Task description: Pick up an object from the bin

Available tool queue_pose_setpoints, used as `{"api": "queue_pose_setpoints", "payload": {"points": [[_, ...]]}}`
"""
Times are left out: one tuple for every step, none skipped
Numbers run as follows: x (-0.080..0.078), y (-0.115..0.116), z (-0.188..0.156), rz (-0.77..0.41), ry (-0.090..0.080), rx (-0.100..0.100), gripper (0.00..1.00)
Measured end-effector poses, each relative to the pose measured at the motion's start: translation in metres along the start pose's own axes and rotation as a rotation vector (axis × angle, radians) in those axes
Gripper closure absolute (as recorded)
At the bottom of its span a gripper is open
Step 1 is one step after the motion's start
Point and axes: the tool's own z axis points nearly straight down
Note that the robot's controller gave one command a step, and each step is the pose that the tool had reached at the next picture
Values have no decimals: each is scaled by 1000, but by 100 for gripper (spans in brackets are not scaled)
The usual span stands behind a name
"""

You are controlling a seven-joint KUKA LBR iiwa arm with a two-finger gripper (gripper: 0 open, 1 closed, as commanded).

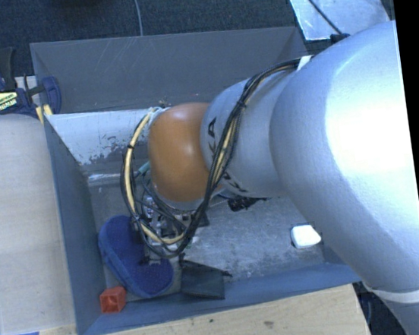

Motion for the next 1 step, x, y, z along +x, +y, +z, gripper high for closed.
{"api": "queue_pose_setpoints", "payload": {"points": [[-38,28,-103,-34,-10,2,100]]}}
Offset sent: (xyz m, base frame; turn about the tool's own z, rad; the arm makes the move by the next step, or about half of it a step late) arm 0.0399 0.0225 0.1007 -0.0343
